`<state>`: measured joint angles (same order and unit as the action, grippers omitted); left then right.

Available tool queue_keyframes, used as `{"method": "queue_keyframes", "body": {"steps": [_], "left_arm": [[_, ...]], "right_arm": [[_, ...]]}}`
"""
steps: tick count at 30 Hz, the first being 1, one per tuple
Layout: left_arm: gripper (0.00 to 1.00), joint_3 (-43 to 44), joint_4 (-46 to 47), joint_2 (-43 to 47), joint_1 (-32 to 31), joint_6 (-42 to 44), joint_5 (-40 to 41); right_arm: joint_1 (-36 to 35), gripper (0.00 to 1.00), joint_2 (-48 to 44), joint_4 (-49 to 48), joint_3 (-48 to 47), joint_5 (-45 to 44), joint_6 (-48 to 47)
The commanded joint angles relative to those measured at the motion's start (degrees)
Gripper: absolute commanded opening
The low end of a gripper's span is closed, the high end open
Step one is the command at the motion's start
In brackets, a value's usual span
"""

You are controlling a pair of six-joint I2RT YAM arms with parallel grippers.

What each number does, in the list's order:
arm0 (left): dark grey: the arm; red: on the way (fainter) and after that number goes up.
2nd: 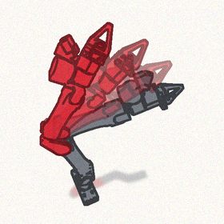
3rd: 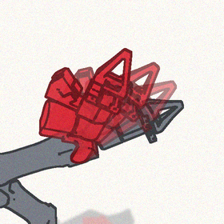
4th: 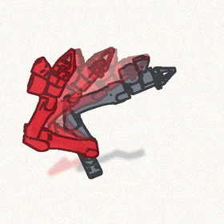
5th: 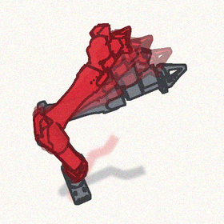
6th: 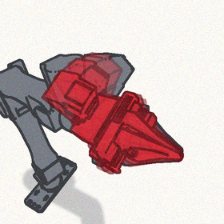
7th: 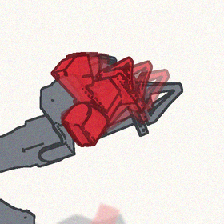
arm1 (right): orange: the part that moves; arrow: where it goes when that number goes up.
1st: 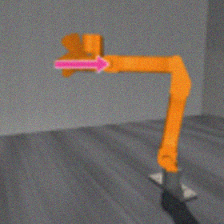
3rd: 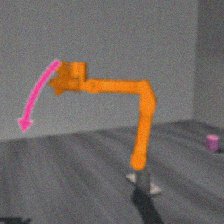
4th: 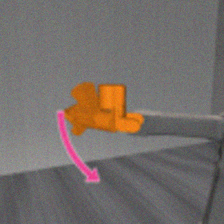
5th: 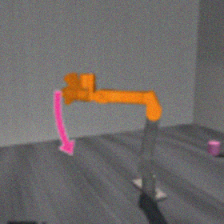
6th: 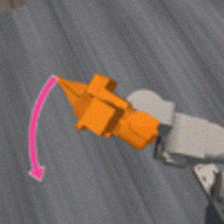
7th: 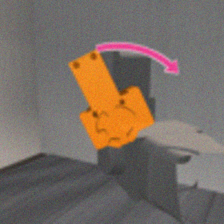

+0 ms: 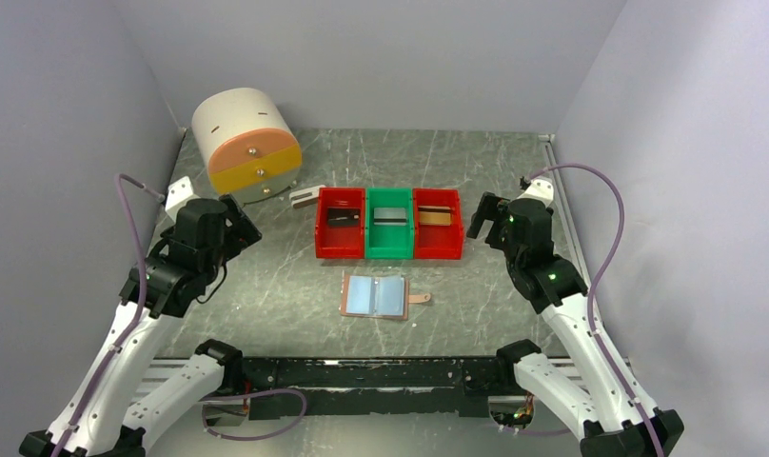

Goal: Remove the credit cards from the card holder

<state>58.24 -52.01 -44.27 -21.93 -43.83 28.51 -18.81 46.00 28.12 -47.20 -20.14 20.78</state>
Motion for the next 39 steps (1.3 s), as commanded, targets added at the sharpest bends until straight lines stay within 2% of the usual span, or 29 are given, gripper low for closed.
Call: {"method": "queue_keyframes", "body": {"steps": [1, 18, 39], "left_arm": [[1.0, 0.3, 2.0, 0.9, 0.3, 0.9, 0.9], [1.0, 0.9, 2.2, 1.2, 0.3, 0.7, 2.4], [1.0, 1.6, 1.9, 0.8, 0.4, 1.1, 2.0]], "right_arm": [[0.4, 0.99, -0.5, 0.5, -0.7, 0.3, 0.3], [0.4, 1.0, -0.8, -0.5, -2.5, 3.0, 0.8], [0.3, 1.0, 0.9, 1.1, -3.1, 2.1, 1.5]]}}
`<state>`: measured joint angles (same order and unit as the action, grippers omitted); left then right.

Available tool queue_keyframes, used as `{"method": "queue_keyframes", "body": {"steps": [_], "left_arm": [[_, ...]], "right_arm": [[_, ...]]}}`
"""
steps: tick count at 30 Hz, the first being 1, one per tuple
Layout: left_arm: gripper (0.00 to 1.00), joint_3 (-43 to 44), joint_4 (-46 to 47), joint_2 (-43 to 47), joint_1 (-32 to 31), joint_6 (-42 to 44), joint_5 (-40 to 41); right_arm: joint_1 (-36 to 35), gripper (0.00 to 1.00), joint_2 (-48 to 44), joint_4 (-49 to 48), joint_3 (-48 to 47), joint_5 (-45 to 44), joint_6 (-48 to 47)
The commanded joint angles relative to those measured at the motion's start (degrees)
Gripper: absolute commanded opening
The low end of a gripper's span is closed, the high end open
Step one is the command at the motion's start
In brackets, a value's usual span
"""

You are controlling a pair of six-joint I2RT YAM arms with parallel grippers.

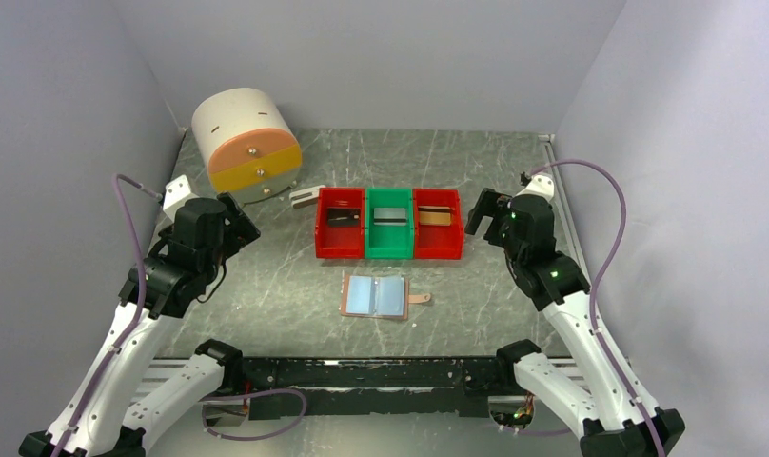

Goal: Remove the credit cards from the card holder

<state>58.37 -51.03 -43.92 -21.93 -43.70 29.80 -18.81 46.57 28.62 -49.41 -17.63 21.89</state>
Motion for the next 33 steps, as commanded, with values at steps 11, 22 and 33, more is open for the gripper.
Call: {"method": "queue_keyframes", "body": {"steps": [11, 22, 33], "left_arm": [[1.0, 1.7, 0.9, -0.3, 0.3, 1.2, 0.7], [1.0, 2.3, 0.8, -1.2, 0.3, 1.6, 0.6], [1.0, 1.7, 0.7, -0.8, 0.3, 1.2, 0.2]], "right_arm": [[0.3, 1.0, 0.7, 1.8, -2.5, 1.0, -2.8], [0.4, 1.0, -3.2, -0.5, -0.6, -0.2, -2.3], [0.3, 1.0, -1.7, 0.2, 0.0, -0.3, -1.7]]}}
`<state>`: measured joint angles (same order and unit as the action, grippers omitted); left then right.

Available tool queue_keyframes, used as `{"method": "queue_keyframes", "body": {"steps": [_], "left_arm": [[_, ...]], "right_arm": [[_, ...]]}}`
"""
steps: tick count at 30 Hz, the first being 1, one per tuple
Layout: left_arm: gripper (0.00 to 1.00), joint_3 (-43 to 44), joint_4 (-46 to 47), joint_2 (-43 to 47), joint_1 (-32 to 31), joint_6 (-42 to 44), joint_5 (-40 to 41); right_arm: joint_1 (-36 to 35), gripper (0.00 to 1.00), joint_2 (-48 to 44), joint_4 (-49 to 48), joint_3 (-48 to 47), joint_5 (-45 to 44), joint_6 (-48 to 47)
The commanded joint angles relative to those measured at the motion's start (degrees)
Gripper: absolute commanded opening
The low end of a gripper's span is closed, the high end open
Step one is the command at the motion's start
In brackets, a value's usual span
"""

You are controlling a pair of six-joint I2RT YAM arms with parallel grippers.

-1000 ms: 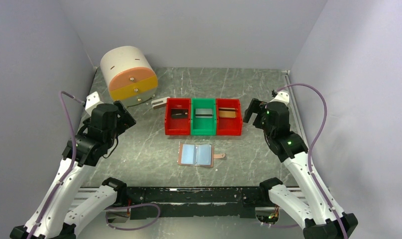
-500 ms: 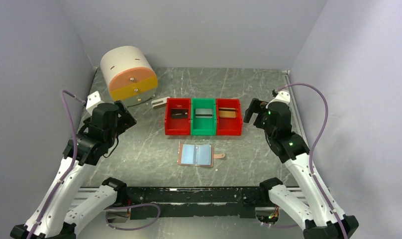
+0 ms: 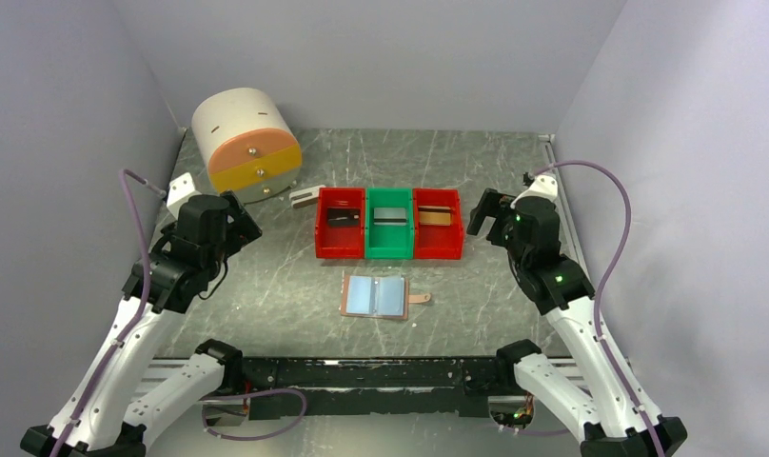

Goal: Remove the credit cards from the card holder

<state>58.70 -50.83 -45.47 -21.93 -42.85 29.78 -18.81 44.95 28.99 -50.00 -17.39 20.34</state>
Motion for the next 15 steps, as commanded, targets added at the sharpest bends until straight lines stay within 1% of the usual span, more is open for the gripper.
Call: {"method": "queue_keyframes", "body": {"steps": [1, 15], "left_arm": [[0.99, 1.5, 0.5, 0.8, 0.3, 0.3, 0.4], [1.0, 1.4, 0.0, 1.2, 0.3, 0.3, 0.8]], "right_arm": [[0.3, 1.0, -0.1, -0.3, 0.6, -0.5, -0.2], [0.4, 1.0, -0.5, -0.1, 1.2, -0.3, -0.2]]}}
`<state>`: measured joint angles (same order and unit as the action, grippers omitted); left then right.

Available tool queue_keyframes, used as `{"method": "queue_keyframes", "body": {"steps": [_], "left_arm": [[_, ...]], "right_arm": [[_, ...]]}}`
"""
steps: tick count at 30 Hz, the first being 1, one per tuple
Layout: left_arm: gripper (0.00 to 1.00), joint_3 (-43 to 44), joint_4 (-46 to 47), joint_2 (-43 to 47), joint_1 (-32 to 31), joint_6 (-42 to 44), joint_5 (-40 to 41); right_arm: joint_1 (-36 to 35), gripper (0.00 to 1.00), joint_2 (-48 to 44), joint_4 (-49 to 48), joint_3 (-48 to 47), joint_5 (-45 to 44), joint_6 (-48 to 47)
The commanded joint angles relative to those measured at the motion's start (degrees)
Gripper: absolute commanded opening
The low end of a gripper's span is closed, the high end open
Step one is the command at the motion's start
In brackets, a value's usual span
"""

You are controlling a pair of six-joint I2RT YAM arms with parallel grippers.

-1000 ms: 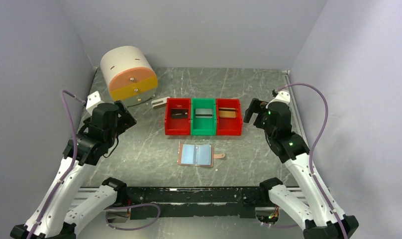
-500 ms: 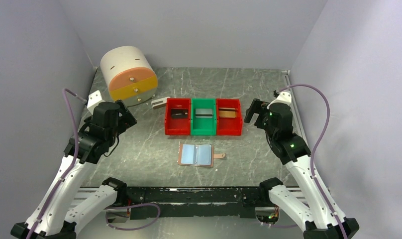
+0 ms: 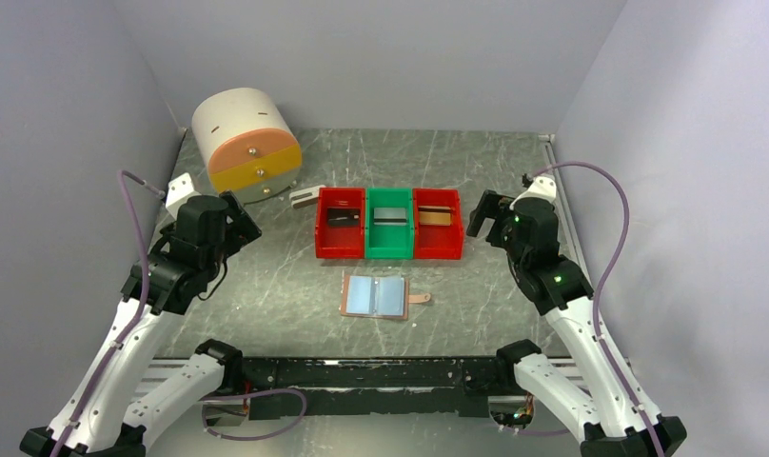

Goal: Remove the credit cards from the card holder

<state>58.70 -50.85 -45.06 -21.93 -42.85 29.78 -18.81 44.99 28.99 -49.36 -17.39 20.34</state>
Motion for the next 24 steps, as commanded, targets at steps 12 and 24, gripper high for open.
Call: {"method": "queue_keyframes", "body": {"steps": [12, 24], "left_arm": [[1.0, 1.1, 0.2, 1.3, 0.3, 0.5, 0.8], [1.0, 1.1, 0.3, 1.2, 0.3, 0.5, 0.6]], "right_arm": [[0.4, 1.0, -0.7, -0.1, 0.3, -0.3, 0.0], [0.3, 1.0, -0.4, -0.1, 0.7, 0.2, 0.2]]}}
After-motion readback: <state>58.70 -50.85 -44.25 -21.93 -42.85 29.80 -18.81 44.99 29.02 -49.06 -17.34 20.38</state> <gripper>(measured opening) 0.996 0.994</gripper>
